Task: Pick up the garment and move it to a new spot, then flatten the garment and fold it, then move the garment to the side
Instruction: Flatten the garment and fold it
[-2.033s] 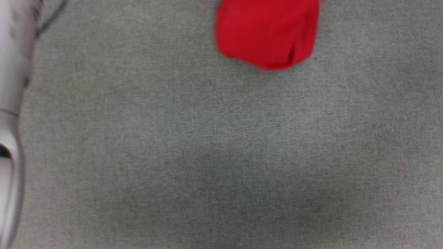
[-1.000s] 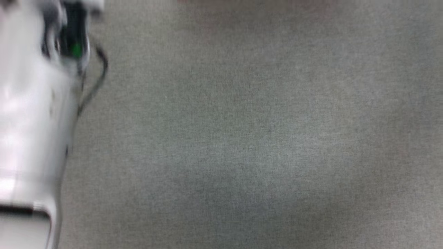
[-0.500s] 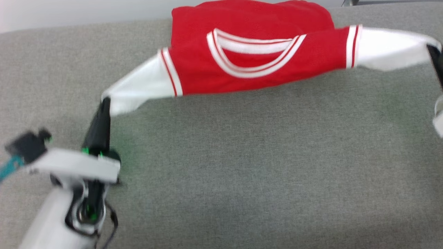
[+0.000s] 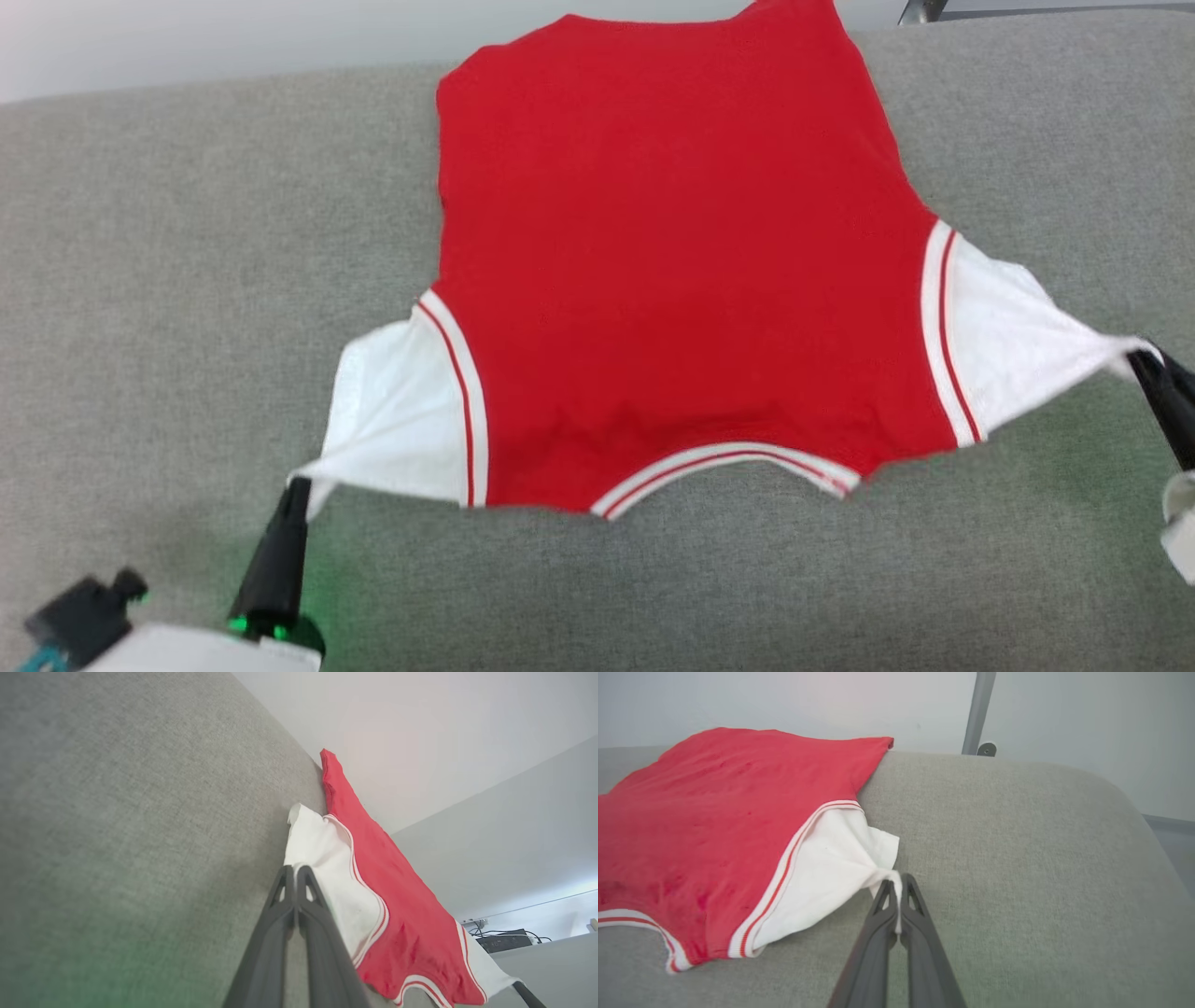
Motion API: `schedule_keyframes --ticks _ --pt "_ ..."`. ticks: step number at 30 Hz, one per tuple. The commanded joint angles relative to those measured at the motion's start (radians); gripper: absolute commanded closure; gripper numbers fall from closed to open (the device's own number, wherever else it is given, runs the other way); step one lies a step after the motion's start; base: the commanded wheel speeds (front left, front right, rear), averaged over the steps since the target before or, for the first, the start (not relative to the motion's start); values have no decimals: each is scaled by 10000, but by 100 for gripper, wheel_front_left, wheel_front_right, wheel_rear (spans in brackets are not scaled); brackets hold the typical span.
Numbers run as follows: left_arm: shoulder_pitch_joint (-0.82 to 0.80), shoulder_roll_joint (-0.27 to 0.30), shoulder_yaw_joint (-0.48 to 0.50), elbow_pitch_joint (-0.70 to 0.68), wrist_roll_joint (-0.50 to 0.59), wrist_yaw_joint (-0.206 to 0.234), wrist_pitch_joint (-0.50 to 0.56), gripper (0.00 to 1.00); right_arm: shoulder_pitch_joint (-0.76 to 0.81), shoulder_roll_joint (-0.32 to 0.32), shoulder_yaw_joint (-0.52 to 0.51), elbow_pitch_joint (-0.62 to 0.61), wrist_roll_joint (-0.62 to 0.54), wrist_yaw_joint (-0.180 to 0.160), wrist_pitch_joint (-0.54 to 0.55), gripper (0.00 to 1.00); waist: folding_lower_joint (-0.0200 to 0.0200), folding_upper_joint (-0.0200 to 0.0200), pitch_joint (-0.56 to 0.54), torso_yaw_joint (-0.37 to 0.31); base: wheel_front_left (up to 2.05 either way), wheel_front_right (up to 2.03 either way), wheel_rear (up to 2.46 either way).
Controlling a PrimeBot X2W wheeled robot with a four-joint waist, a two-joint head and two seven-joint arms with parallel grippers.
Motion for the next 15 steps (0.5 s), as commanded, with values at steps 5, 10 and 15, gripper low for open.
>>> schedule_keyframes --ticks 5,10,15 --pt "1392 90 430 -1178 -39 187 -54 100 1695 697 -1672 -1330 -520 -18 878 100 -1 0 52 22 0 0 0" --pt "2595 89 1029 -2559 53 375 -71 100 3000 1253 -2916 -2650 -917 -18 1766 100 -1 0 83 106 0 0 0" --pt "2835 231 880 -3246 185 623 198 100 3620 1593 -3393 -3427 -1126 -18 2503 100 -1 0 112 186 0 0 0"
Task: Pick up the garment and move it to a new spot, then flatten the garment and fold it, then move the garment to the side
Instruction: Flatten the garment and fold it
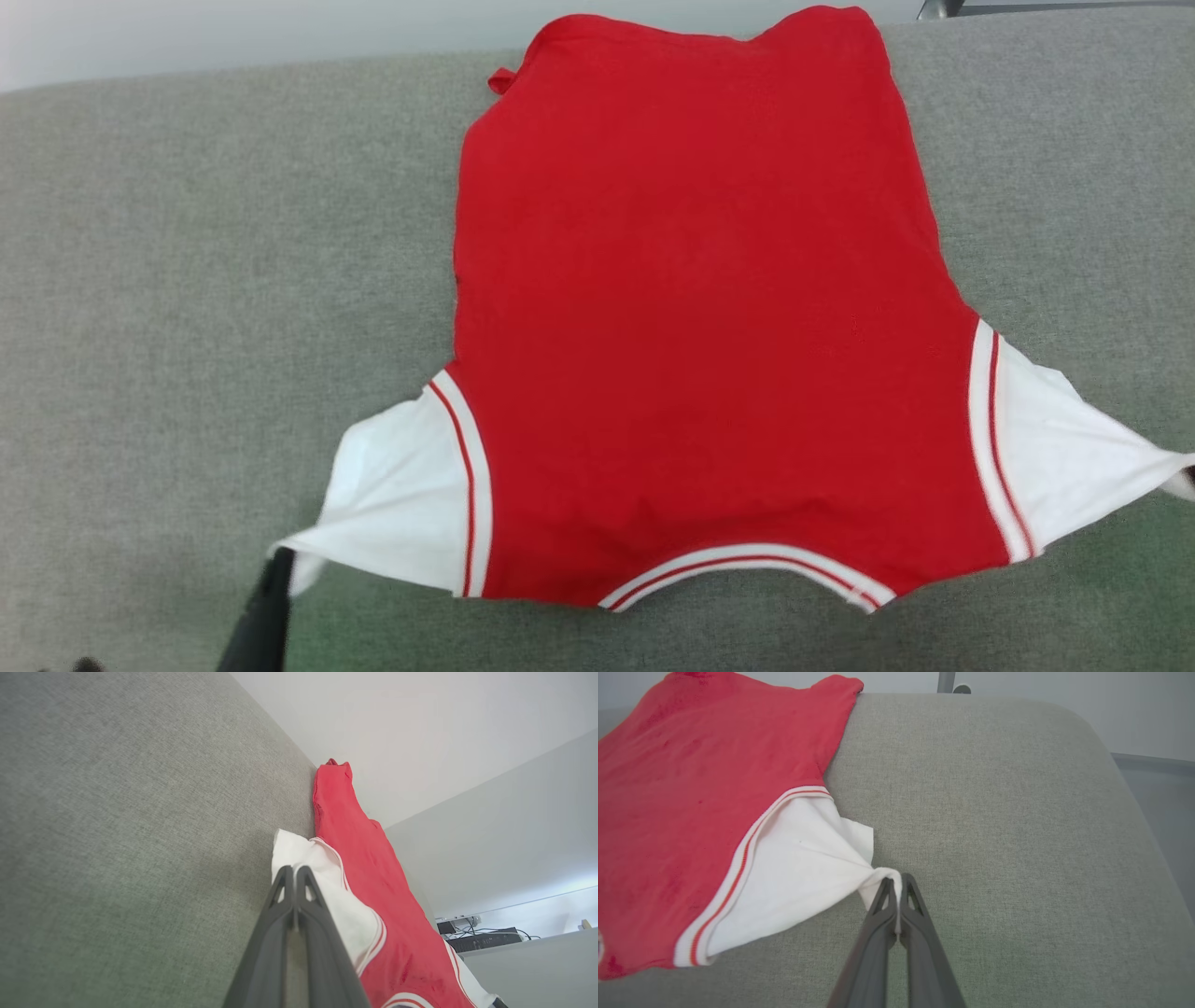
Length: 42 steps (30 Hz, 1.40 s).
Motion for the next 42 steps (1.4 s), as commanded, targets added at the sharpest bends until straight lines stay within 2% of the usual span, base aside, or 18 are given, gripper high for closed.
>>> schedule_keyframes --ticks 1,8,12,18,26,33,34,35,36,39,42 --pt "-109 39 -102 94 178 145 84 100 69 23 58 -59 -124 -18 130 100 0 0 -3 -9 0 0 0" --pt "-916 123 -1037 1118 1098 721 708 100 -178 -128 1274 543 -520 -18 675 100 0 0 12 -104 0 0 0" --pt "-1397 418 -1682 1873 2013 1208 1219 100 -380 -121 1764 1191 -469 -18 650 100 0 0 128 -102 0 0 0" --pt "-1965 410 -2277 2613 2700 1612 1628 100 -830 -232 2452 2185 -464 -17 386 100 0 0 242 -138 0 0 0" --pt "-2177 439 -2454 2890 2843 1777 1863 100 -1210 -240 3012 3089 -373 -18 137 100 0 0 298 -219 0 0 0" --pt "-2295 433 -2482 2848 2827 1715 1898 100 -1368 -294 3298 3574 -300 -21 150 100 0 0 367 -240 0 0 0" --pt "-2303 422 -2492 2847 2809 1687 1902 100 -1393 -332 3307 3616 -314 -26 110 94 0 0 375 -236 0 0 0" --pt "-2310 403 -2507 2847 2782 1654 1895 100 -1450 -359 3242 3603 -322 -28 37 65 0 0 379 -224 0 0 0" --pt "-2310 389 -2521 2848 2770 1647 1879 100 -1509 -382 3119 3560 -294 -29 -34 0 0 0 377 -209 0 0 0" --pt "-2303 339 -2572 2883 2758 1587 1839 100 -1689 -376 2366 3230 -7 -32 62 0 0 0 346 -130 0 0 0" --pt "-2325 262 -2680 2882 2824 1560 1828 100 -1932 -574 1469 2381 437 -17 536 0 0 0 367 34 0 0 0"
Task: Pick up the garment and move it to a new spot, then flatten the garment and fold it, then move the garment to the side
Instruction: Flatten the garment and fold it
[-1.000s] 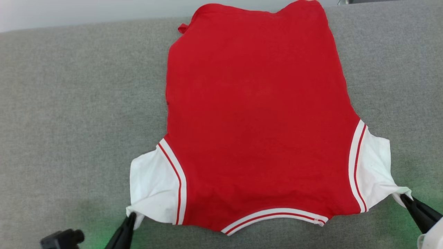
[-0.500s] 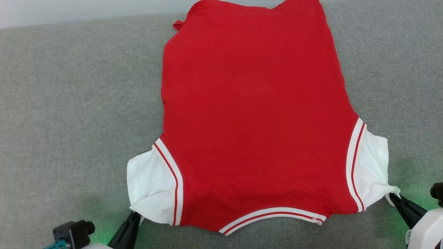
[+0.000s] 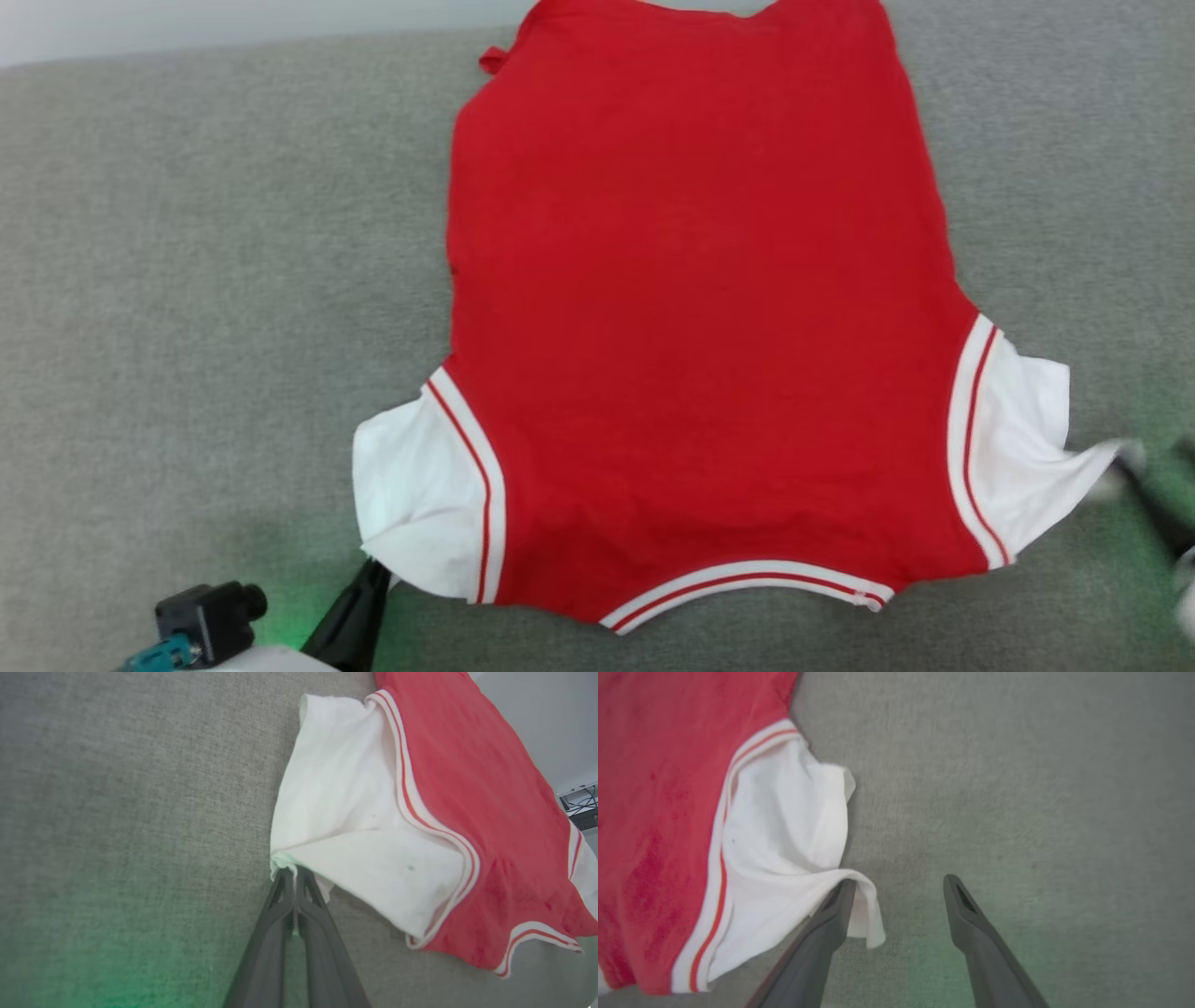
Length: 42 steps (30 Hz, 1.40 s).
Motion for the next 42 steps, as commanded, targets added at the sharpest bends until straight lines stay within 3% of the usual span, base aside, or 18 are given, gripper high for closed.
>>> schedule_keyframes --ticks 1,6,12,16,20,26,36,42 --pt "-33 -149 -218 132 37 -38 116 100 -308 -219 -516 -484 248 -15 350 0 0 0 43 171 0 0 0" --pt "-369 -312 -514 40 221 -137 192 100 -1410 -1004 -1325 -1517 559 -15 1833 0 0 0 361 652 0 0 0" --pt "-962 -522 -755 13 372 -349 233 100 -3957 -1436 -552 -908 463 -15 3194 0 0 0 1004 1221 0 0 0" --pt "-1472 -715 -948 197 450 -580 293 100 -6719 -1400 653 719 -78 -15 3995 0 0 0 1602 1727 0 0 0" --pt "-1877 -872 -982 469 450 -730 233 100 -9501 -755 1554 3076 -911 -15 4282 0 0 0 2276 2113 0 0 0" --pt "-2148 -1089 -1215 675 454 -984 185 100 -12196 -375 2386 6338 -1920 -15 4802 0 0 0 2863 2892 0 0 0" --pt "-2224 -1098 -1256 1123 412 -1140 85 100 -13836 -43 2782 9307 -2329 -12 4319 0 0 0 3425 3374 0 0 0" --pt "-2377 -1115 -1289 1392 329 -1219 151 100 -13835 45 3622 9998 -1961 -4 4578 0 0 0 3401 3218 0 0 0"
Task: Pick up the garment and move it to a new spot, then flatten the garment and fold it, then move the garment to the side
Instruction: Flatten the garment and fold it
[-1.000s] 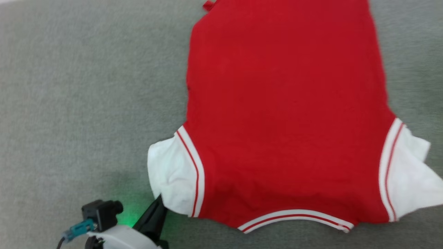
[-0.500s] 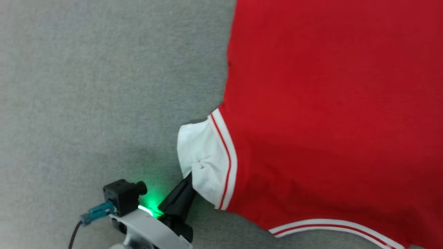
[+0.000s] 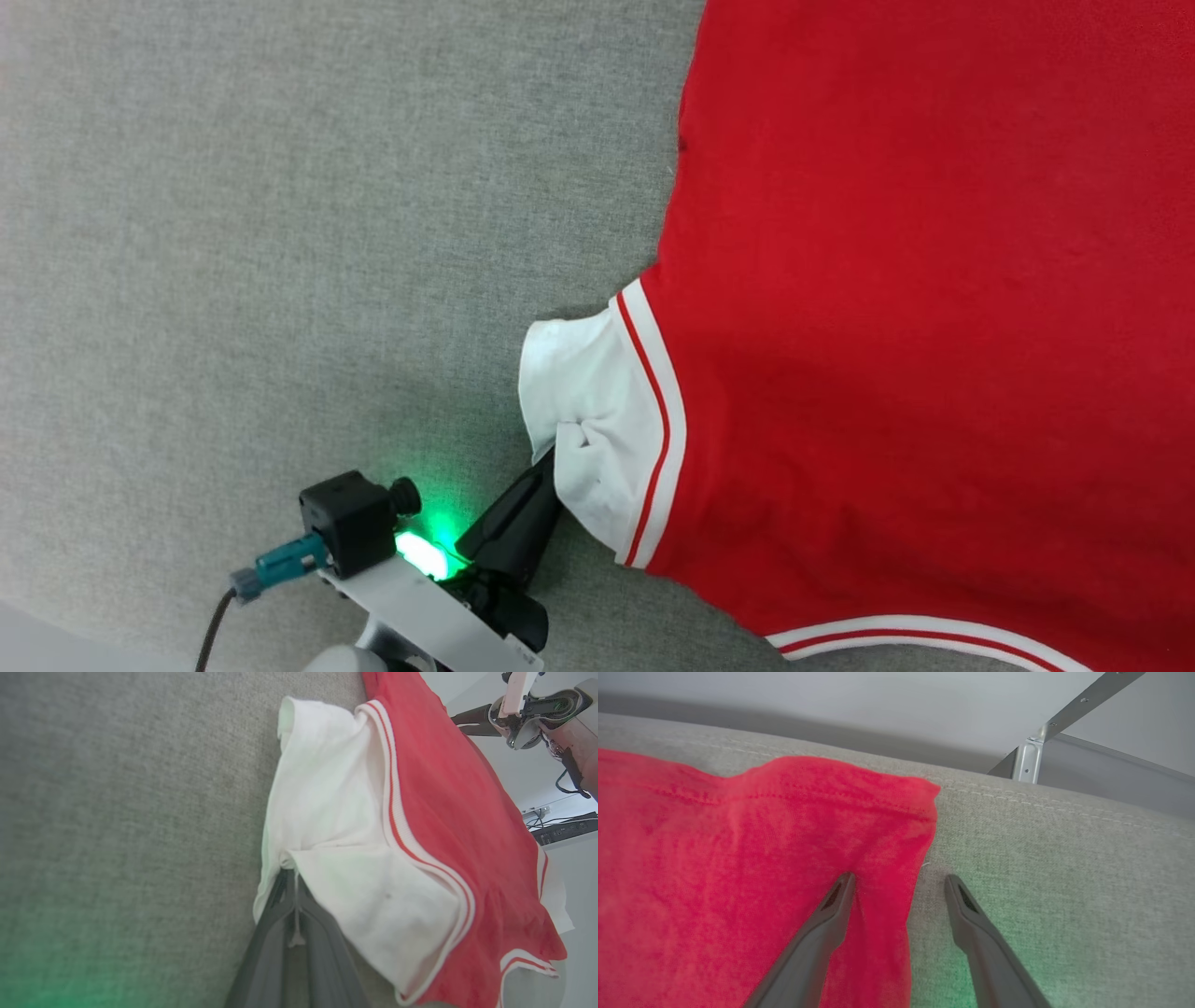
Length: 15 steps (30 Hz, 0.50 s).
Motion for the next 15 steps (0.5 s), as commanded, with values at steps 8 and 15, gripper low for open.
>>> schedule_keyframes --ticks 8,15 --pt "-103 110 44 1663 -183 406 411 100 225 -140 673 726 530 2 -180 100 0 0 69 -130 0 0 0" --pt "-404 33 82 1741 -112 252 248 100 339 39 820 1062 926 2 -712 100 0 0 -229 -249 0 0 0"
